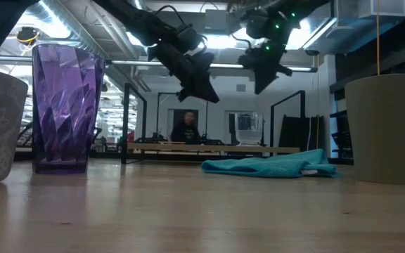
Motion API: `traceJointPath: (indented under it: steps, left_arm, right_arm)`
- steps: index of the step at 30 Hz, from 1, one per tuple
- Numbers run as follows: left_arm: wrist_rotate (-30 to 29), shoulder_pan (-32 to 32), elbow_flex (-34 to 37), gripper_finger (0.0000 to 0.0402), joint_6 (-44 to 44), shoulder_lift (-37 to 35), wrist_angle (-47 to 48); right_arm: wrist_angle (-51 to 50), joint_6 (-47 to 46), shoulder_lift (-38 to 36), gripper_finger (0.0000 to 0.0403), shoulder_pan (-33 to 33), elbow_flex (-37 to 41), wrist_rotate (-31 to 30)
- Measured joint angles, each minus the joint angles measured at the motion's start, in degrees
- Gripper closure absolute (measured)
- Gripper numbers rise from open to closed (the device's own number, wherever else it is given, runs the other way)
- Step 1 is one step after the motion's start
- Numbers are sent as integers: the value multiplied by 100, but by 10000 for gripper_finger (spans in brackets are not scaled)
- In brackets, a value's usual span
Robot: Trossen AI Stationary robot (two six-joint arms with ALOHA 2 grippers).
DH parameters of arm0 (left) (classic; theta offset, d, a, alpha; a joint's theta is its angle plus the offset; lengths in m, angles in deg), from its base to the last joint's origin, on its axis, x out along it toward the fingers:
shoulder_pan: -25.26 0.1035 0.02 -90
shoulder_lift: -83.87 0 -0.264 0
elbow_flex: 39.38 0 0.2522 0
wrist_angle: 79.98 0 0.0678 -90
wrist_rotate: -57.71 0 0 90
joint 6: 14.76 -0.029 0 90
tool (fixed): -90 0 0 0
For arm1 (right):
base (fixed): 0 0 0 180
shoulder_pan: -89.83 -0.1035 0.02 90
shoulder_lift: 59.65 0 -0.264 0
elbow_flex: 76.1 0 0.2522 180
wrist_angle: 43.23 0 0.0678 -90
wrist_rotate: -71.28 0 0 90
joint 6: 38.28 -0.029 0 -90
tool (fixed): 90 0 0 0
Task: Stack small to large cups/mugs on shelf
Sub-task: Adjust the transparent mug and shelf on the table
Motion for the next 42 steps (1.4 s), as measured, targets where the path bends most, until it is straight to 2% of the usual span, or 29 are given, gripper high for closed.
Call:
traceJointPath:
  steps: [4,14,22,27,39,42]
  left_arm:
    - [359,216,0,390,7,2,328]
    - [359,540,-2,390,-322,-179,719]
    - [355,672,-2,390,-356,-186,875]
    - [336,667,-2,390,-472,-186,932]
    - [182,667,-2,390,-608,-186,931]
    - [182,667,-2,390,-618,-186,928]
  right_arm:
    - [-277,-562,4,386,690,0,735]
    - [-188,-554,101,386,1446,0,1011]
    - [6,-579,598,386,1446,-1,1336]
    - [116,-482,725,386,1442,-4,1334]
    - [-317,-119,731,386,1483,7,1340]
    - [-229,-94,732,386,1479,7,1064]
